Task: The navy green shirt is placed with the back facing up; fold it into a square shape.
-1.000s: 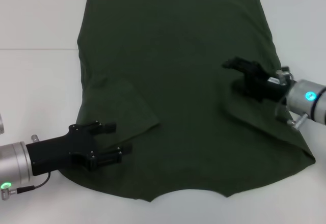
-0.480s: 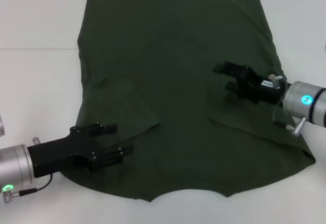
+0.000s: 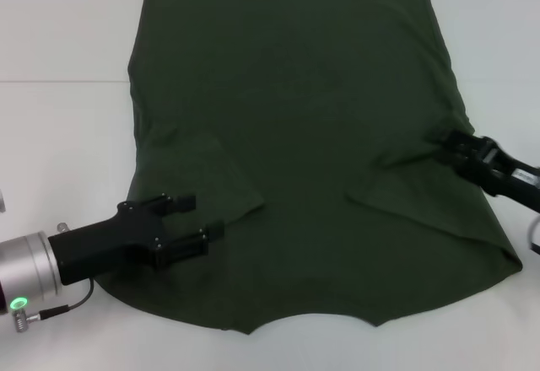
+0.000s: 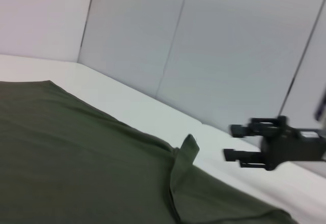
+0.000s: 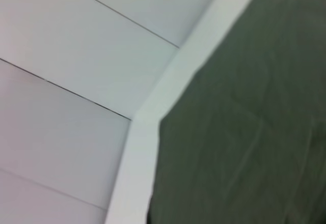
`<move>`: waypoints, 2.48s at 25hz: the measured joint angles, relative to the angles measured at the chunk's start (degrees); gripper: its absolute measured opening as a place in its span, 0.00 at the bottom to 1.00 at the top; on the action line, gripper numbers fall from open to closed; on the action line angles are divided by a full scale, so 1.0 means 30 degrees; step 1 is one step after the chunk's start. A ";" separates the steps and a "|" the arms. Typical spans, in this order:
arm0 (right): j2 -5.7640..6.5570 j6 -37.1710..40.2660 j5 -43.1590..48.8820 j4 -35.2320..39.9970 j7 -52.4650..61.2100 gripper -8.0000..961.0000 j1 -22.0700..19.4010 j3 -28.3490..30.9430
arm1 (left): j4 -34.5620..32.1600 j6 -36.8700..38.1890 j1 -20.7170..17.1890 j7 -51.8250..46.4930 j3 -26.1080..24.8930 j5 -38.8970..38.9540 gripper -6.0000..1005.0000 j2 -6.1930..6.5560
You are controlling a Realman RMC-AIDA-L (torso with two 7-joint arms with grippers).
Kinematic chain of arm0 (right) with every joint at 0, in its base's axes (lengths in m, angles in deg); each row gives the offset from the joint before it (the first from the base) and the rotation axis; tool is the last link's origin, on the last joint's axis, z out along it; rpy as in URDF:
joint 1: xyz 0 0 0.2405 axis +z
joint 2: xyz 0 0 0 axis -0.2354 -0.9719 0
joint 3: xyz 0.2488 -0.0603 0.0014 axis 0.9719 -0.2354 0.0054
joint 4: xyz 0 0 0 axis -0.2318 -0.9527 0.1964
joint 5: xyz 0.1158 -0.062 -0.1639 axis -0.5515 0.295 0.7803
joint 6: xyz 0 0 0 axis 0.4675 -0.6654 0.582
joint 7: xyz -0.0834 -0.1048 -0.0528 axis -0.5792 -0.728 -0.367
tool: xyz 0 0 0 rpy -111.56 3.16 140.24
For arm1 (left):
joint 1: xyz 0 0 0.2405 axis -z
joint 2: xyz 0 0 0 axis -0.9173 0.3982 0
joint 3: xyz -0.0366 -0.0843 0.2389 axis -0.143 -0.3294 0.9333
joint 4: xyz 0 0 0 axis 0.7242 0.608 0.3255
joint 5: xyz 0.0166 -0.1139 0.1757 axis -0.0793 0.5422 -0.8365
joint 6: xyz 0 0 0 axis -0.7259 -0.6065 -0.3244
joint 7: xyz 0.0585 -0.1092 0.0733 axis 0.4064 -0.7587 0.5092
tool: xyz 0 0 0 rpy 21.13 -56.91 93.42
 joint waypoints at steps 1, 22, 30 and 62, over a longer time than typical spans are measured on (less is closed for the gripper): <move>0.0078 0.0643 0.0001 0.0042 -0.0598 0.68 -0.0275 0.0342 | 0.0004 0.0008 0.0032 -0.0354 -0.0003 0.0103 0.74 0.0005; 0.1635 1.0050 0.5546 0.2805 -0.9731 0.75 -0.1306 0.0790 | -0.0080 0.1601 0.0240 -1.5901 0.0133 -0.2570 0.74 0.4218; 0.1307 1.0093 0.8264 0.3194 -1.4696 0.75 -0.1094 0.0792 | -0.0350 0.1547 0.0436 -1.9927 -0.0013 -0.4921 0.74 0.4903; 0.0154 0.9648 0.9347 0.5291 -1.8112 0.75 -0.1784 0.0798 | 0.0371 -0.1261 0.1802 -2.2282 0.0928 -0.7473 0.73 0.4116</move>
